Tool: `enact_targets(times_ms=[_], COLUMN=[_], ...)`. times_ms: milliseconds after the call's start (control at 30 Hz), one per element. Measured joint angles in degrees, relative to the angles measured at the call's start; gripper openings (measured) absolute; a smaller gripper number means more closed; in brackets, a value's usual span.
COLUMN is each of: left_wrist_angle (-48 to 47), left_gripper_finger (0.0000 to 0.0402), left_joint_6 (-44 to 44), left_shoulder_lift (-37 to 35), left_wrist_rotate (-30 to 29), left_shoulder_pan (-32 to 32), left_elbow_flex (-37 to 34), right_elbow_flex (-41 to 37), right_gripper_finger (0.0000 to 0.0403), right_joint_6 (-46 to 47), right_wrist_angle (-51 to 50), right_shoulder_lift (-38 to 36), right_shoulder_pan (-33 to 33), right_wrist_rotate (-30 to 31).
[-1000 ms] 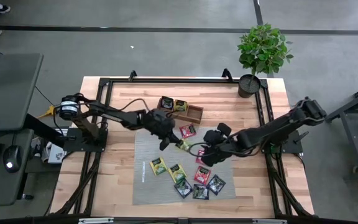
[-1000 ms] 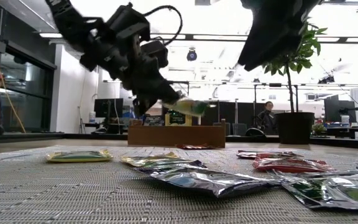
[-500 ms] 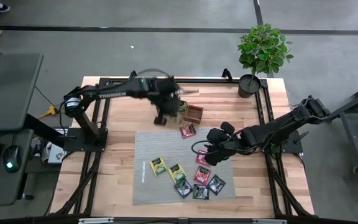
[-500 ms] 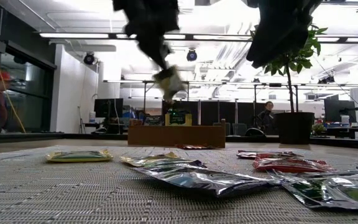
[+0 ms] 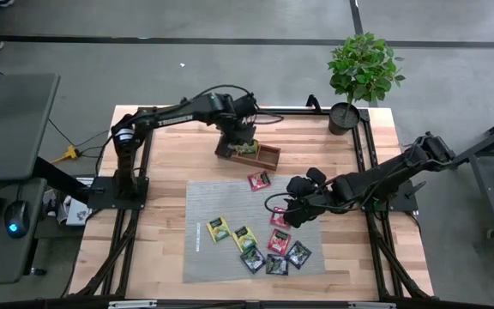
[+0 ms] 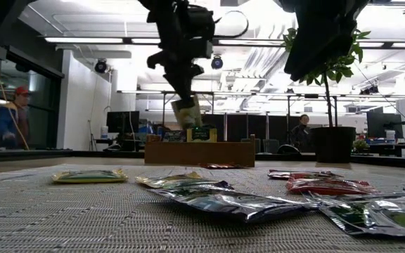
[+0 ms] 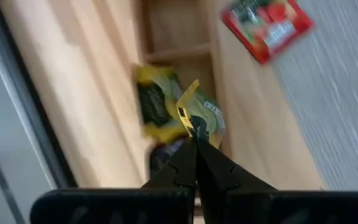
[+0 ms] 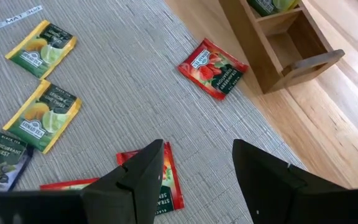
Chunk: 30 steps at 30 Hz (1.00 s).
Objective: Pick & Place Tea
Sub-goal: Put the yellow tea bag into the middle section of the wooden organizer
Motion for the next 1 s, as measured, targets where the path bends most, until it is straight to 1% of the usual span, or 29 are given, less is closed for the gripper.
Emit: enact_targets(times_ms=[100,167,267,333,533,1000], left_wrist_angle=[2.84,1.08,3.68,1.88,3.46,5.61], left_gripper_finger=[0.0000,0.0000,0.0000,0.0000,0.0000,0.0000], left_joint_6=[1.43,1.56,2.60,2.77,3.62,4.84], left_shoulder_lift=[1.34,2.04,3.59,3.87,5.19,4.92], left_wrist_rotate=[-0.79,-0.89,-0.87,-0.90,-0.94,-0.44], left_shoulder_pan=[-0.22,-0.15,-0.20,-0.20,-0.19,-0.17], left_elbow_flex=[0.56,0.14,0.39,0.17,0.16,0.26], right_elbow_flex=[0.00,0.00,0.00,0.00,0.00,0.00], right_gripper_finger=[0.0188,0.0188,0.0188,0.0188,0.0188,0.0188], right_joint_6=[0.02,0.29,1.18,1.25,1.45,1.46], right_wrist_angle=[0.02,0.00,-0.09,-0.12,-0.33,-0.53], right_shoulder_lift=[0.00,0.00,0.00,0.00,0.00,0.00], right_shoulder_pan=[0.00,0.00,0.00,0.00,0.00,0.00], right_wrist_rotate=[0.02,0.02,0.28,0.38,0.31,0.41])
